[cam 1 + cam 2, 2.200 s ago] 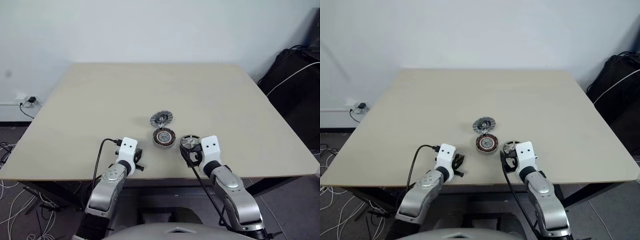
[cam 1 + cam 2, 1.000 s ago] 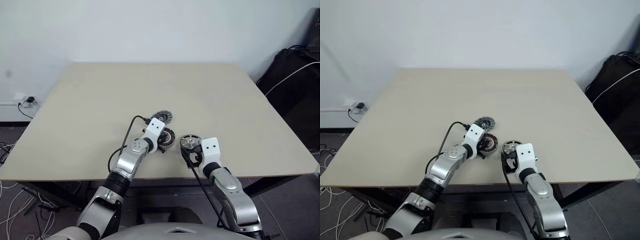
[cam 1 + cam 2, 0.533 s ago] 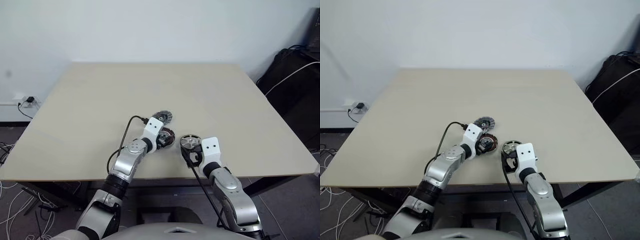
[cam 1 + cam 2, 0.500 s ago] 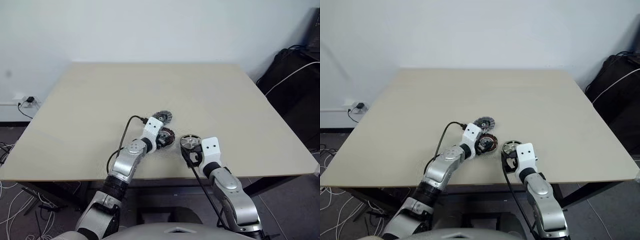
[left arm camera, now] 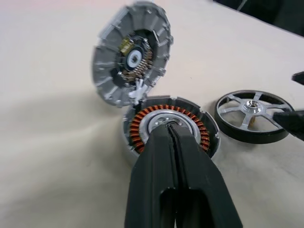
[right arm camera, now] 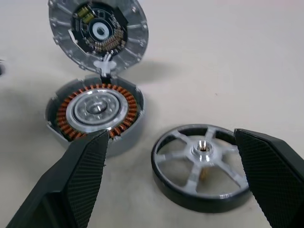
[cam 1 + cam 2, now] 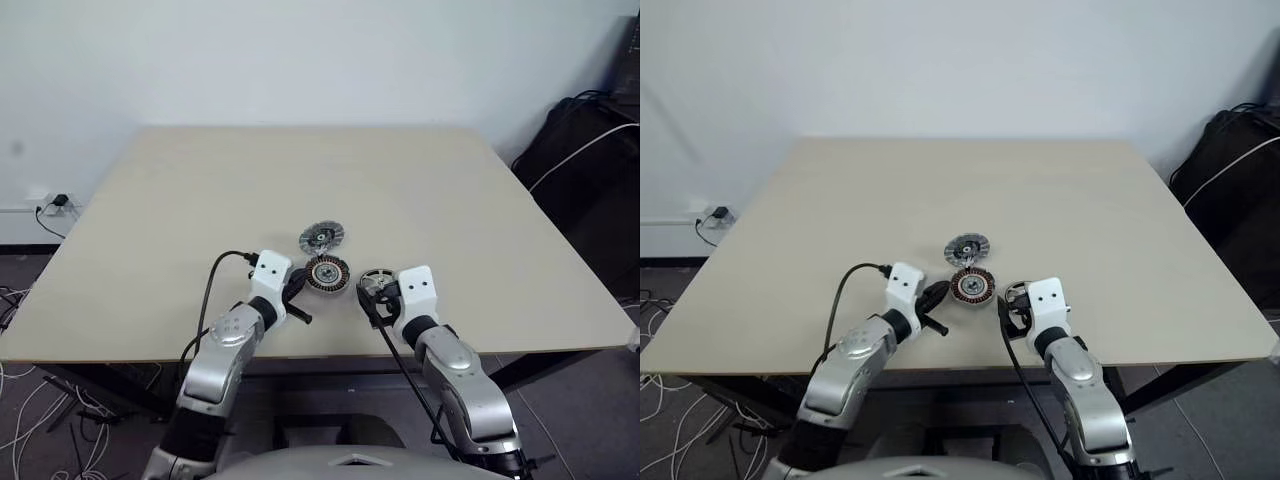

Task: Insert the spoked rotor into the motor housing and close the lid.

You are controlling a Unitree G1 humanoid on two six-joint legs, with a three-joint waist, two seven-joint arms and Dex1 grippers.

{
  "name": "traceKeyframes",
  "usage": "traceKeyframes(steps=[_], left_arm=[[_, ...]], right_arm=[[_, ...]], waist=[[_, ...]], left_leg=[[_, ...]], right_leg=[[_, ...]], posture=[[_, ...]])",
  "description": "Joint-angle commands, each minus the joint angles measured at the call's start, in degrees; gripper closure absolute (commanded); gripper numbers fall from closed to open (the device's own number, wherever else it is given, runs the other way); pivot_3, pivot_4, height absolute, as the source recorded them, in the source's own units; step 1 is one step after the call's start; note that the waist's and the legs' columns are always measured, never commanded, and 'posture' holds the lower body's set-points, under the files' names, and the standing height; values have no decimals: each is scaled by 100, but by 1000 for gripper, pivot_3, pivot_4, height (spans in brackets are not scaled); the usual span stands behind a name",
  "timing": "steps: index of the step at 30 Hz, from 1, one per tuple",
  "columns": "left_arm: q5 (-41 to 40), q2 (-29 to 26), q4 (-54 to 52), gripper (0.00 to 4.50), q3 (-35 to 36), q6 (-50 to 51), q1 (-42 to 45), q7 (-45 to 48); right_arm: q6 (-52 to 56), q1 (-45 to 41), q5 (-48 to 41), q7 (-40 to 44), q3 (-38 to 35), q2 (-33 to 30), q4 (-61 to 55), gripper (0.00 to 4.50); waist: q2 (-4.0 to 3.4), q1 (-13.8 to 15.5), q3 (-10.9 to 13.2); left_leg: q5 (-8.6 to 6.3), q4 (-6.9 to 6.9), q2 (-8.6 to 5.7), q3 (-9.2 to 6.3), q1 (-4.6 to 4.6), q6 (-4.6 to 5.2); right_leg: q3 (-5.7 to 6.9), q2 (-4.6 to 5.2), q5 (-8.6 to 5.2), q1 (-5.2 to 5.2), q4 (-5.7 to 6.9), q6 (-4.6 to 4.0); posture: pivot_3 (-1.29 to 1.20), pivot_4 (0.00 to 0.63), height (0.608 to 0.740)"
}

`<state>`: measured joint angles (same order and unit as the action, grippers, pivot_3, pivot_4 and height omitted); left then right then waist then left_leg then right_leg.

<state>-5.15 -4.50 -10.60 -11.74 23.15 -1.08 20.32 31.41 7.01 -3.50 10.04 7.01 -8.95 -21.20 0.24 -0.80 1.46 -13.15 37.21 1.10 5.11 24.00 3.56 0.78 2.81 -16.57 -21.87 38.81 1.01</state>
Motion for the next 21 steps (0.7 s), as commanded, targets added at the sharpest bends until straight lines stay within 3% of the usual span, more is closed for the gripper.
traceKeyframes(steps=[1, 4, 15, 21], left_arm=[[119, -27, -387, 4493, 9, -528, -248, -196], [141, -104, -443, 4500, -24, -654, -536, -229], [233, -338, -510, 4500, -126, -678, -895, -222], [232, -420, -502, 4500, -227, -732, -942, -141]], right_arm=[[157, -394, 95, 49, 140, -51, -13, 187], [357, -770, 167, 80, 309, -40, 248, 871], [1041, -2243, 283, 248, 738, 211, 1230, 4462], [1552, -2863, 281, 301, 838, 395, 1752, 4488]], waist=[[-1, 2, 0], [-2, -1, -1], [-4, -22, -2], [-6, -48, -3]], left_leg=[[0, 0, 0, 0, 0, 0], [0, -1, 0, 0, -1, 0], [-1, -6, -4, 1, 4, 0], [-1, -12, -7, 1, 5, 0]], right_leg=[[0, 0, 0, -1, 0, 0], [0, 2, 0, -1, 0, -2], [2, 9, -1, -10, 0, -5], [3, 14, -1, -14, 0, -7]], posture=[[0, 0, 740], [0, 0, 740], [0, 0, 740], [0, 0, 740]])
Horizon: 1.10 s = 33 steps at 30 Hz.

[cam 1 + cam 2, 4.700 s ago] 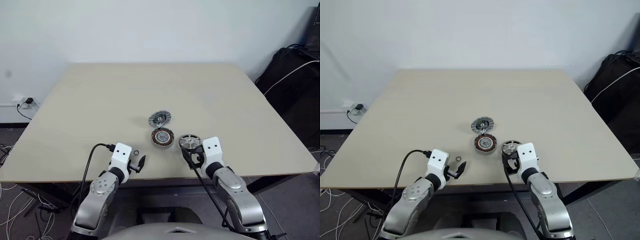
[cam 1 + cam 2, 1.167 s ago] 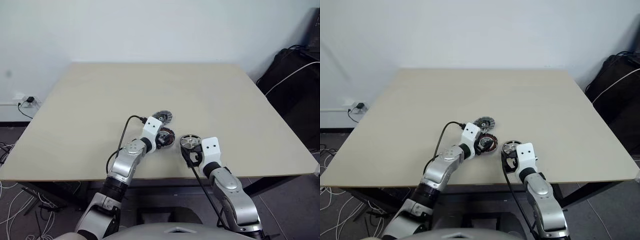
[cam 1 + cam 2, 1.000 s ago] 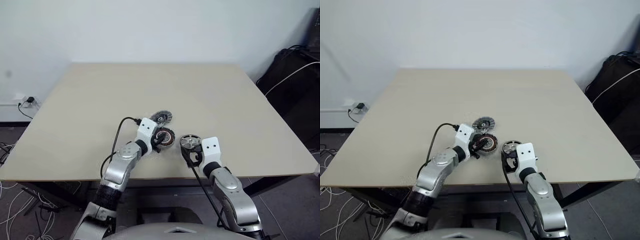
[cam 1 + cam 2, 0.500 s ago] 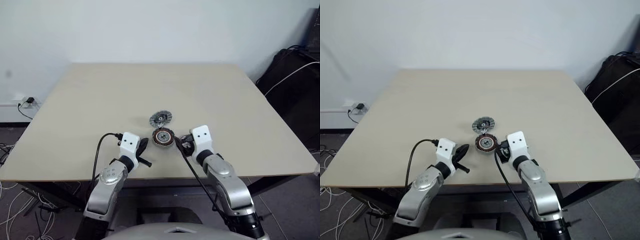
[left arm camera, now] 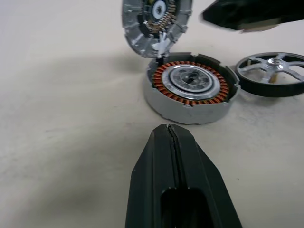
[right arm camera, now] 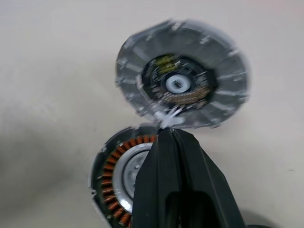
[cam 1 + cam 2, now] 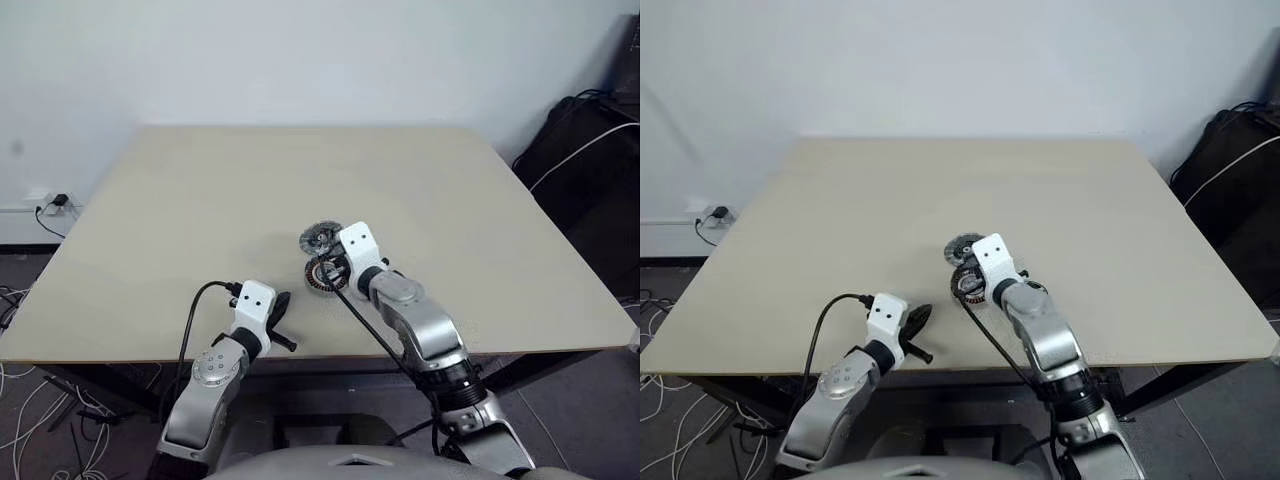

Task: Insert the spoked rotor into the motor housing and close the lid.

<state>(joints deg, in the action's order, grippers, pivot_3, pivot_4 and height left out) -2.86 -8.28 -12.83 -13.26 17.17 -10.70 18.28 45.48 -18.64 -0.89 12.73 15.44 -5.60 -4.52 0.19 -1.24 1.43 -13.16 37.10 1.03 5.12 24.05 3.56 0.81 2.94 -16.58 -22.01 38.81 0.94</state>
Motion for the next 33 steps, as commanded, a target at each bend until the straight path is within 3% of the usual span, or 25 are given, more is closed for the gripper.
traceKeyframes(steps=[1, 17, 33], left_arm=[[12, -62, -283, 4500, -88, -136, 19, 72], [-26, -29, -134, 4500, -78, -89, 57, -2], [-68, 86, -68, 4500, -71, -75, 99, -57]], right_arm=[[213, -374, 16, 55, 19, 74, 174, 4488], [448, -884, 28, 177, 108, 178, 1084, 4488], [683, -661, -2, 272, 39, -75, 768, 4488]], waist=[[-1, -5, -1], [-7, -45, -4], [-10, -45, -6]], left_leg=[[0, -2, -2, 0, 1, 0], [0, -8, -14, -1, 17, 0], [1, -2, -21, -1, 53, 2]], right_leg=[[0, 2, 0, -1, 0, 0], [1, 13, 0, -20, 1, 0], [3, 18, 3, -54, 8, 3]], posture=[[0, 0, 740], [0, 0, 740], [0, 0, 740]])
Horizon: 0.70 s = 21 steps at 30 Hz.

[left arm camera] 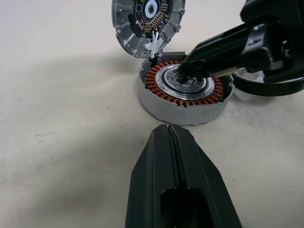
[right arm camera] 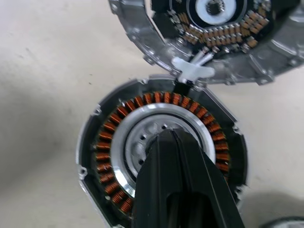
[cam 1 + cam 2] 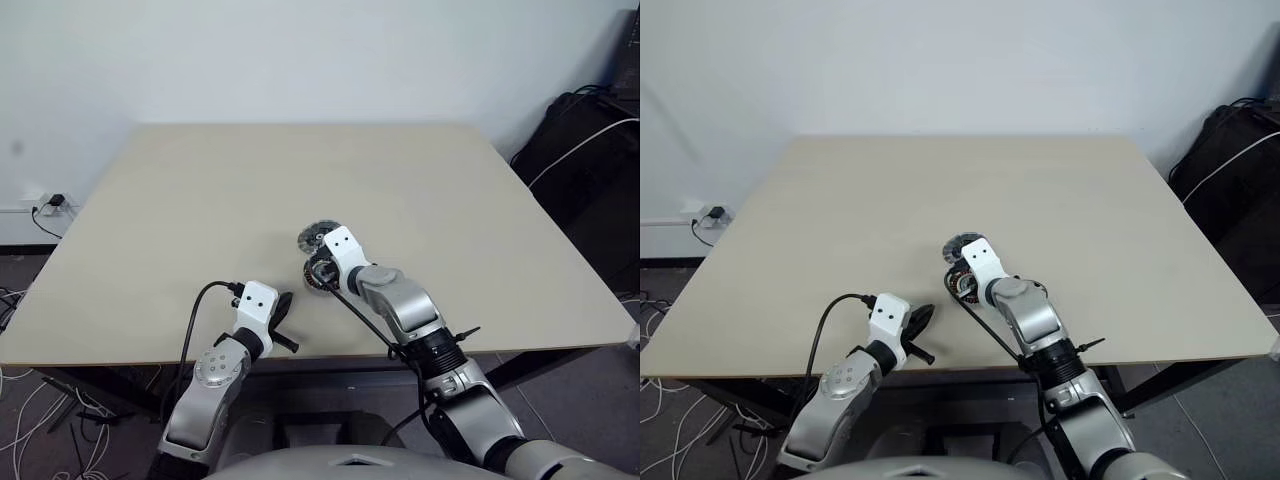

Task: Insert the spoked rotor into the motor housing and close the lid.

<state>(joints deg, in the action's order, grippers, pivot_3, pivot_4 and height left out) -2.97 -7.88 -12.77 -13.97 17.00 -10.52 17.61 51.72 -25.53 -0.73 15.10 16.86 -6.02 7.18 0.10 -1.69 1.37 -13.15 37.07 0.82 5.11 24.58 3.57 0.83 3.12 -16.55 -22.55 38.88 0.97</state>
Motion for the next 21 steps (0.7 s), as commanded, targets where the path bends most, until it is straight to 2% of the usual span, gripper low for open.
traceKeyframes(steps=[1, 8, 13, 21], left_arm=[[-56, 48, -68, 4500, -4, -58, 83, 11], [-65, 30, -36, 4500, -24, -41, 108, 36], [-74, 12, -33, 4500, -35, -27, 123, 45], [-68, 18, -40, 4500, -46, -17, 118, 42]], right_arm=[[93, 77, -27, 39, -94, -56, -469, 4488], [222, 272, -51, 24, -84, -118, -738, 4488], [-61, 194, -63, -112, -233, 27, -875, 4488], [-470, -118, -2, -301, -332, 291, -424, 4488]], waist=[[0, -1, 0], [-3, 1, -2], [-3, 5, -2], [-3, 5, -3]], left_leg=[[0, 0, 0, 0, 0, 0], [1, 3, 0, 0, 0, 2], [2, 5, -2, 0, 0, 5], [5, 7, -4, 0, -1, 9]], right_leg=[[0, 0, 0, 0, 0, 0], [1, 0, 1, 2, 1, 1], [1, 0, 2, 2, 2, 3], [2, -3, 7, 4, 6, 13]], posture=[[0, 0, 740], [0, 0, 740], [0, 0, 740], [0, 0, 740]])
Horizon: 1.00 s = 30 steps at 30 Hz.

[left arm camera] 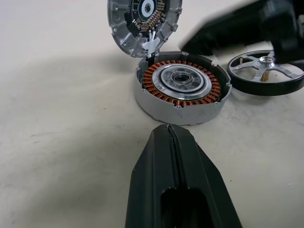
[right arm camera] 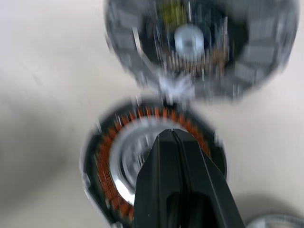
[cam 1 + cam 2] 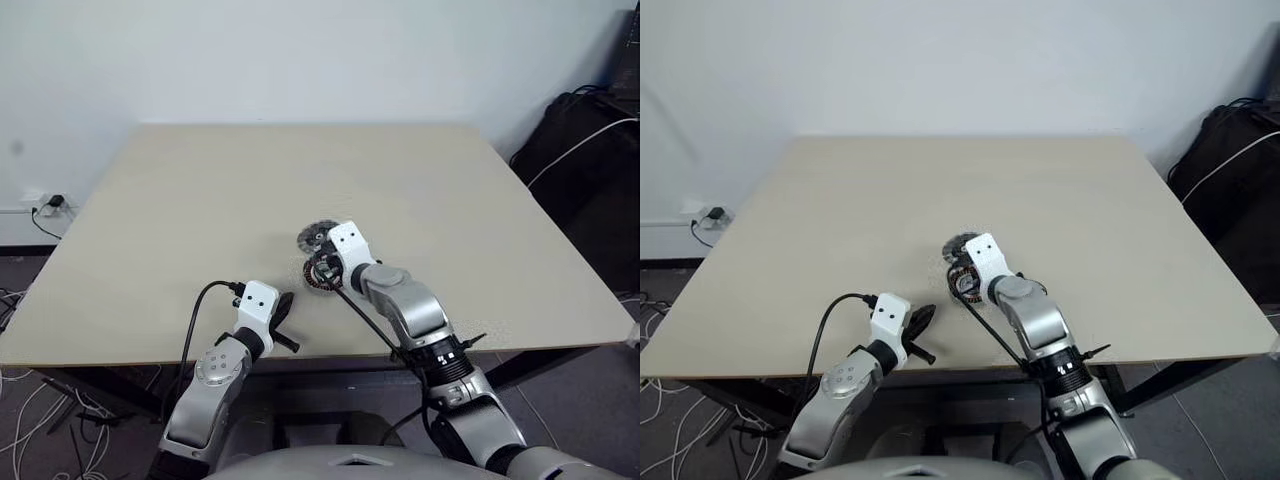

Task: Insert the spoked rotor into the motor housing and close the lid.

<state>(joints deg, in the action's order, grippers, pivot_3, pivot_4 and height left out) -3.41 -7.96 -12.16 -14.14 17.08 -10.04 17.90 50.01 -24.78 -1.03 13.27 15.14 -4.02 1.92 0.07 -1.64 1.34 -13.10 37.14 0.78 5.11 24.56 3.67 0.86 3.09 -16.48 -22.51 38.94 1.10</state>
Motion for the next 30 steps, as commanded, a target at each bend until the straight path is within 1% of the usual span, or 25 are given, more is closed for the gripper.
traceKeyframes(steps=[1, 5, 9, 14, 18, 23, 30], left_arm=[[-24, 29, -107, 4500, -31, -23, 62, 11], [-31, 38, -116, 4500, -32, -15, 39, 3], [-39, 48, -148, 4500, -33, -6, 9, -12], [-40, 47, -181, 4500, -26, 5, -35, -39], [-43, 45, -182, 4500, -17, 11, -43, -41], [-37, 34, -148, 4500, -32, 15, -12, -13], [-45, 20, -152, 4500, -35, 42, 5, 9]], right_arm=[[-368, -219, 22, -153, -187, 135, 173, 4488], [-447, -183, 16, -124, -131, 214, 364, 4488], [-390, 119, 71, -40, -45, 57, 382, 4488], [-73, 617, -4, 141, -2, -250, -115, 4488], [92, 799, -23, 218, 24, -384, -496, 4488], [-172, 540, 13, -42, -167, -173, -518, 4488], [-696, 191, 45, -317, -322, 168, -48, 4488]], waist=[[0, 0, 0], [1, 10, -1], [2, 11, -2], [-1, 12, -10], [-9, 17, -20], [-9, 12, -21], [-8, 20, -23]], left_leg=[[0, 0, 0, 0, 0, 1], [2, 2, -5, 0, 1, 5], [4, 3, -7, 0, 1, 8], [4, 4, -7, 0, 1, 9], [4, 4, -7, -1, -2, 10], [5, 5, -7, -1, -2, 12], [6, 4, -10, -1, 1, 13]], right_leg=[[0, 0, 1, 0, 0, 3], [0, 2, 11, 2, 0, 20], [1, 3, 12, 3, 0, 21], [-1, 6, 8, 3, 0, 14], [1, 10, -1, 6, -1, -2], [0, 11, 1, 5, 0, 0], [0, 10, 2, 2, -1, 2]], posture=[[0, 0, 740], [0, 0, 740], [0, 0, 740], [0, 0, 740], [0, 0, 740], [0, 0, 740], [0, 0, 740]])
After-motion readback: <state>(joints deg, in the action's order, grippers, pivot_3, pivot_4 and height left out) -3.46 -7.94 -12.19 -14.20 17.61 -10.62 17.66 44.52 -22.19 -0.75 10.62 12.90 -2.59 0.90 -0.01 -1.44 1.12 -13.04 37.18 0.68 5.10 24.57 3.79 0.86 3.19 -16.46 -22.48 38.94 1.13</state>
